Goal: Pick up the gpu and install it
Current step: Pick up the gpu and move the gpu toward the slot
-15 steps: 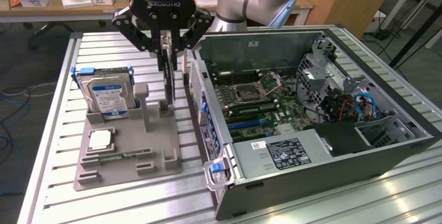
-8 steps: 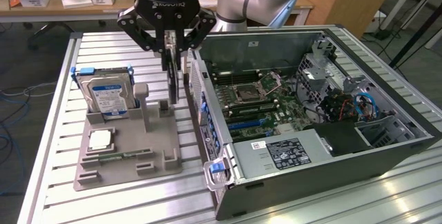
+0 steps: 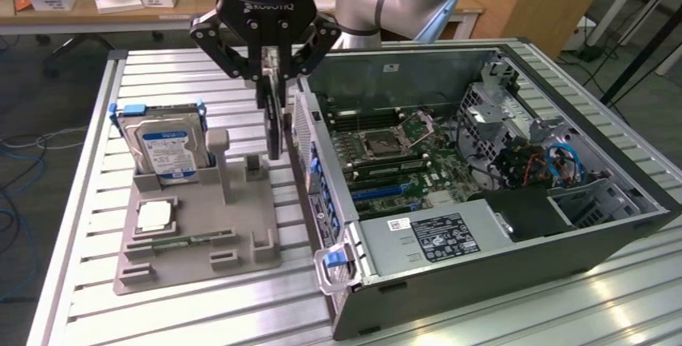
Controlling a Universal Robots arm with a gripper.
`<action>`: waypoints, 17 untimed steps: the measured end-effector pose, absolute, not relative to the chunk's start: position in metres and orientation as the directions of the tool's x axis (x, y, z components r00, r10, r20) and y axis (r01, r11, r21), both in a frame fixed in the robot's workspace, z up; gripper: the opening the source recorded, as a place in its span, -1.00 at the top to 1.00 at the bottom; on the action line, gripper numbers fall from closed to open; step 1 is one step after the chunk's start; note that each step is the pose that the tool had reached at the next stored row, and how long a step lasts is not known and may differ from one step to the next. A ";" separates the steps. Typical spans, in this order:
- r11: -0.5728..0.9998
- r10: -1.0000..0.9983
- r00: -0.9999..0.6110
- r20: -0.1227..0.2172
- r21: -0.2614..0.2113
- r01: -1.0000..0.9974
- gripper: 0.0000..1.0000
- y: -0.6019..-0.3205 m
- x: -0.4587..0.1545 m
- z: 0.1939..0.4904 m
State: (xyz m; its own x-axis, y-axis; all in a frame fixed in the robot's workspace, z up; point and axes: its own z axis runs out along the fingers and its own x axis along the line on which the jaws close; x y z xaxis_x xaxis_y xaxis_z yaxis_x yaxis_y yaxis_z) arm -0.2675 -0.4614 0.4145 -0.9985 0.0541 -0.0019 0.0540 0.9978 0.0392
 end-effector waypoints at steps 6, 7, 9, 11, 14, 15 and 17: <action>0.998 0.054 -0.999 -0.002 0.039 0.054 0.47 -0.461 -0.262 0.414; 0.998 0.054 -0.999 -0.002 0.039 0.054 0.47 -0.461 -0.262 0.414; 0.998 0.054 -0.999 -0.002 0.039 0.054 0.47 -0.461 -0.260 0.414; 0.998 0.054 -0.999 -0.002 0.039 0.054 0.47 -0.461 -0.258 0.414; 0.998 0.054 -0.999 -0.002 0.039 0.054 0.47 -0.461 -0.256 0.414; 0.998 0.054 -0.999 -0.002 0.039 0.054 0.47 -0.461 -0.255 0.414; 0.998 0.054 -0.999 -0.002 0.039 0.054 0.47 -0.461 -0.253 0.414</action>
